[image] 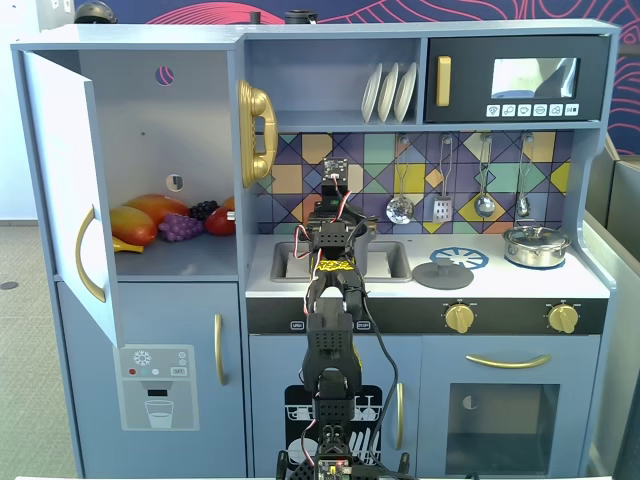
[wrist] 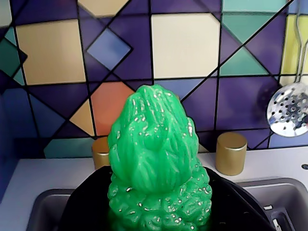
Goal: Pick up the green pineapple from the left cabinet and place it in the gray recipient
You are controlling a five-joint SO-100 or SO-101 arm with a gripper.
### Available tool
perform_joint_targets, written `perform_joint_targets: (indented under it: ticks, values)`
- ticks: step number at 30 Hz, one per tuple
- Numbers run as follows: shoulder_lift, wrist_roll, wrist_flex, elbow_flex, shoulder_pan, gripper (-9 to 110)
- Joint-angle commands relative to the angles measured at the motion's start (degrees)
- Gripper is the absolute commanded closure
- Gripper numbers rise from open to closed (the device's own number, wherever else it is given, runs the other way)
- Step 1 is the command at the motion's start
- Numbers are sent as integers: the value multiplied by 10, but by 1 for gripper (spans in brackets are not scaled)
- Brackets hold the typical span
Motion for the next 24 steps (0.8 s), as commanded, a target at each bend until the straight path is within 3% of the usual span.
perform_joint_targets:
  ticks: [1,3,9,12,17,19,24]
  values:
    - [-7,40,-12,-58,17,74]
    - [-11,50,-18,-66,26,59]
    - [38,50,12,-80,44,60]
    - [166,47,150,-78,31,65]
    - [407,45,548,-20,10,87]
    - [490,20,625,64,11,101]
    - [597,53,687,253,-7,102]
